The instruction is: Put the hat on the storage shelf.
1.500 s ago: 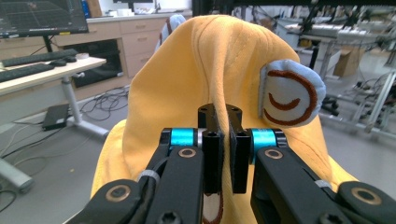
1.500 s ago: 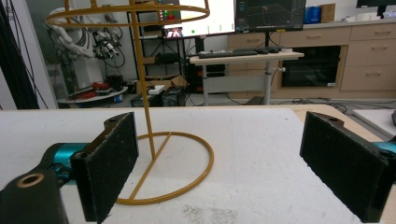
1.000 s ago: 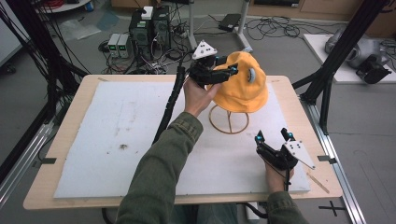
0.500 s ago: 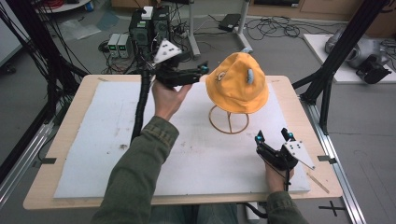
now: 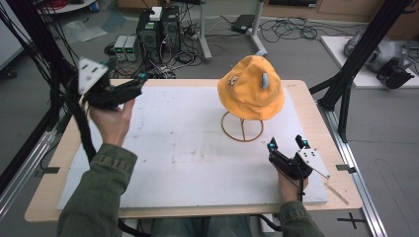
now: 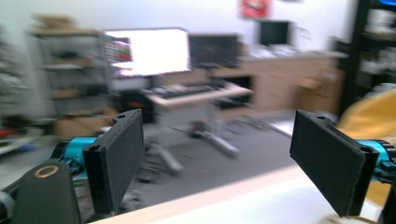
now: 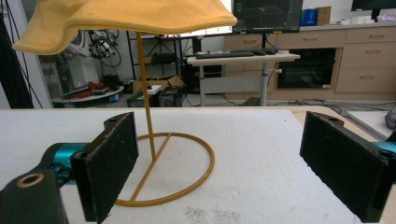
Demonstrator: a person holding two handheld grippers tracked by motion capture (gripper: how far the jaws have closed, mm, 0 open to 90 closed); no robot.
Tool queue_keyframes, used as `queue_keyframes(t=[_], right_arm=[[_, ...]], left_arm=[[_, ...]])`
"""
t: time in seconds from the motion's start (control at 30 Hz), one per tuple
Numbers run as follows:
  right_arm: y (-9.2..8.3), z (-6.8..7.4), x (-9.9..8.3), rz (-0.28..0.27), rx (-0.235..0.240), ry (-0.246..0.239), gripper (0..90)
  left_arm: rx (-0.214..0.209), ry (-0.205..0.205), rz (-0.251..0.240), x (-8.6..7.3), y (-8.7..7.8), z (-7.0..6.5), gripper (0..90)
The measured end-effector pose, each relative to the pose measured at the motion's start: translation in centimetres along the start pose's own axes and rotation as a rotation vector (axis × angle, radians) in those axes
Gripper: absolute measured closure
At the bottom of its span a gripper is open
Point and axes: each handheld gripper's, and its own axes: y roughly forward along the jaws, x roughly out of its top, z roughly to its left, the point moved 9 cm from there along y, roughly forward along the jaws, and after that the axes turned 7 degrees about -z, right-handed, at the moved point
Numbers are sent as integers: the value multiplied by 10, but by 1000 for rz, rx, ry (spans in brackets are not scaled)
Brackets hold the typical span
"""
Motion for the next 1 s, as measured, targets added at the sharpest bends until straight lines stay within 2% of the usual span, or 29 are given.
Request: queue_keyframes(t=[0.13, 0.23, 0.3, 0.37, 0.53, 0.67, 0.8, 1.0], right_arm=[[0, -1, 2, -6, -16, 32, 112], [1, -4, 2, -10, -32, 41, 112], [1, -5, 2, -12, -40, 42, 112], [1, -7, 0, -9, -46, 45, 112], [1, -9, -3, -1, -57, 45, 112], [0, -10, -7, 10, -62, 37, 112], [-1, -11, -7, 11, -68, 36, 112], [-2, -13, -8, 11, -69, 32, 111]], left_arm=[[125, -24, -2, -26, -32, 30, 178], [181, -61, -1, -47, -53, 45, 177], [200, -72, 4, -60, -64, 50, 175], [206, -55, 32, -78, -74, 52, 173], [193, -6, 67, -107, -92, 41, 173], [190, -13, 78, -123, -101, 35, 173], [188, -15, 127, -145, -103, 34, 174], [191, -20, 156, -159, -106, 35, 173]])
